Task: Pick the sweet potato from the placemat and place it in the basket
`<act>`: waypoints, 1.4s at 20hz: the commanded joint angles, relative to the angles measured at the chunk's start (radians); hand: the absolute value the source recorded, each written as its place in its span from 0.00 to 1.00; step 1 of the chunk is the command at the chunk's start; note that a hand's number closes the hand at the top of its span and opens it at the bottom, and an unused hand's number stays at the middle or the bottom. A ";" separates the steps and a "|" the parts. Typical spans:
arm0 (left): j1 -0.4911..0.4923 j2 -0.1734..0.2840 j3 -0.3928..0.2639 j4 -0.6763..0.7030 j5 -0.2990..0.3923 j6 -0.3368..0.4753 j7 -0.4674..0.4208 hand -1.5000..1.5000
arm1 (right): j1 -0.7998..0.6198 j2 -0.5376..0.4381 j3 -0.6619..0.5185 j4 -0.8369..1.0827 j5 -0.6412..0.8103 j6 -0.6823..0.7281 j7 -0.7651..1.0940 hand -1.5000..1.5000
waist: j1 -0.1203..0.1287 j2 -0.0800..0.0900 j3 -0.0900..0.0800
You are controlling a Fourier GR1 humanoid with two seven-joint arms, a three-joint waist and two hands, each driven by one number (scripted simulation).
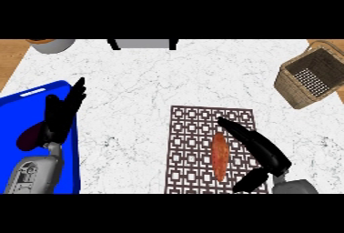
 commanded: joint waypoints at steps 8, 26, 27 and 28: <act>0.072 -0.026 0.008 -0.066 -0.026 -0.013 -0.012 0.50 | -0.072 0.065 -0.018 0.119 0.053 0.000 -0.003 0.00 | 0.002 0.000 0.000; 0.037 -0.019 0.024 -0.024 -0.022 -0.042 -0.016 0.50 | -0.214 -0.100 0.075 0.049 0.444 -0.019 0.225 1.00 | 0.011 -0.008 -0.005; 0.000 -0.015 0.017 0.004 -0.037 -0.040 -0.011 0.50 | -0.283 -0.085 0.101 0.065 0.493 0.029 0.303 1.00 | 0.013 -0.003 -0.006; 0.029 -0.025 0.028 -0.001 -0.023 -0.035 -0.028 0.50 | -0.267 -0.115 0.101 0.016 0.493 0.066 0.304 1.00 | 0.002 -0.006 -0.004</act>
